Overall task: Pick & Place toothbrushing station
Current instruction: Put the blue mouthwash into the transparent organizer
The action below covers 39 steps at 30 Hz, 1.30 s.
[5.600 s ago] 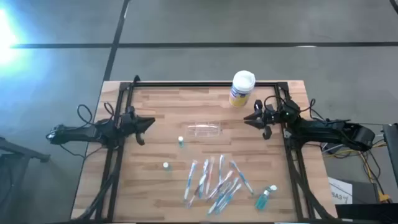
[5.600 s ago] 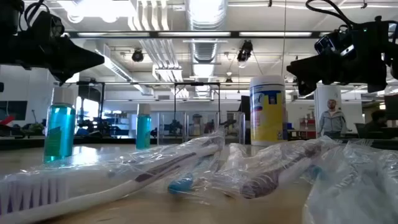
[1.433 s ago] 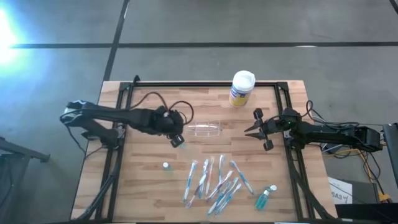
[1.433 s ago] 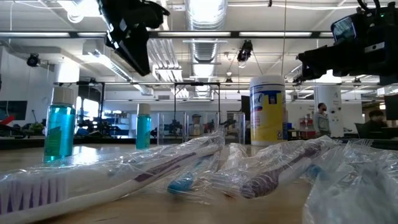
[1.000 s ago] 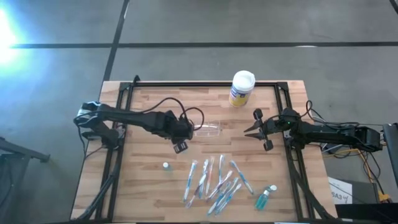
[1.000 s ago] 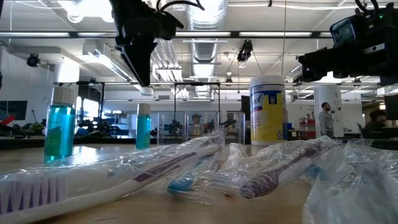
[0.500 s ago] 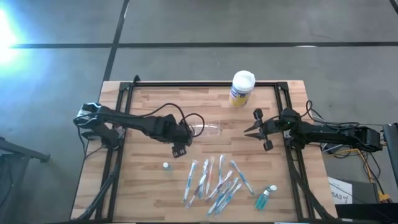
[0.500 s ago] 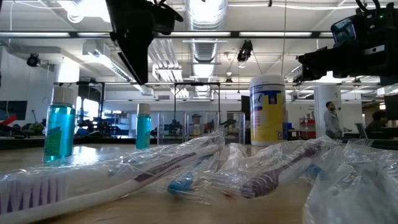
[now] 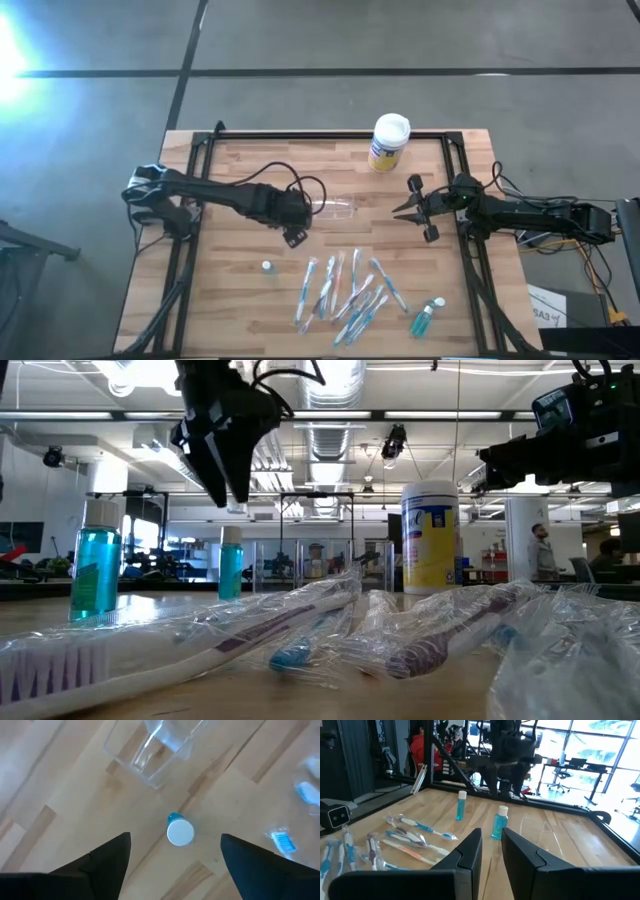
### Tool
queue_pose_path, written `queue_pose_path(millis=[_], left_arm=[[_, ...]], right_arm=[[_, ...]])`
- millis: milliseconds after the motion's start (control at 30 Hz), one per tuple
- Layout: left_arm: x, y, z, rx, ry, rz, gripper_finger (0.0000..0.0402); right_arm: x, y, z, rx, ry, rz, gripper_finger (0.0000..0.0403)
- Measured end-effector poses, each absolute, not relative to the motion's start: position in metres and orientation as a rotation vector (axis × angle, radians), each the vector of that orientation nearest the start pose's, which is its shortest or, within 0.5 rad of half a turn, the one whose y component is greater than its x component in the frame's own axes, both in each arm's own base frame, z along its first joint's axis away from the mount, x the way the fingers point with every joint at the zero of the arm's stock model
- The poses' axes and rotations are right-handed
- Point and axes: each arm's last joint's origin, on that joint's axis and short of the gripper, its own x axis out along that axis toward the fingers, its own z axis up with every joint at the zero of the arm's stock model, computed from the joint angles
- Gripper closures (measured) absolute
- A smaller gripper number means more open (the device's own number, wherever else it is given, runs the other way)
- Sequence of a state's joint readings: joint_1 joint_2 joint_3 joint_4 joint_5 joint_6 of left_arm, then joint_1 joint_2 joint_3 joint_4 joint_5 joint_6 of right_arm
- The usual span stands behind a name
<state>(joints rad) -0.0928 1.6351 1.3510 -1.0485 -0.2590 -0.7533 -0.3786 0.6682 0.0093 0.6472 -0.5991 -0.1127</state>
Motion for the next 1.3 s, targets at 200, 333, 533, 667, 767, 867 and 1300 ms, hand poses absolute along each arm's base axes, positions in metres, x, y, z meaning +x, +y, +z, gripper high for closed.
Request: queue_pose_path(millis=[200, 333, 533, 667, 767, 867, 1300], left_arm=[[0.321, -0.021, 0.243, -0.435, 1.261, 0.606, 0.0092], [0.324, -0.020, 0.240, -0.434, 1.270, 0.612, 0.0092], [0.324, -0.017, 0.238, -0.438, 1.275, 0.623, 0.0092], [0.324, -0.016, 0.237, -0.440, 1.276, 0.627, 0.0092], [0.325, -0.015, 0.235, -0.439, 1.281, 0.630, 0.0092], [0.327, -0.015, 0.231, -0.437, 1.297, 0.623, 0.0092], [0.331, -0.011, 0.227, -0.436, 1.307, 0.587, 0.0144]], right_arm=[[0.131, -0.035, 0.163, -0.106, -0.001, 0.221, 0.0335], [0.131, -0.035, 0.163, -0.106, 0.000, 0.221, 0.0335], [0.131, -0.035, 0.163, -0.109, -0.001, 0.221, 0.0335], [0.131, -0.035, 0.163, -0.109, 0.000, 0.221, 0.0335], [0.131, -0.035, 0.163, -0.109, 0.000, 0.221, 0.0335], [0.131, -0.035, 0.163, -0.109, 0.000, 0.221, 0.0335], [0.132, -0.036, 0.163, -0.110, 0.004, 0.169, 0.0335]])
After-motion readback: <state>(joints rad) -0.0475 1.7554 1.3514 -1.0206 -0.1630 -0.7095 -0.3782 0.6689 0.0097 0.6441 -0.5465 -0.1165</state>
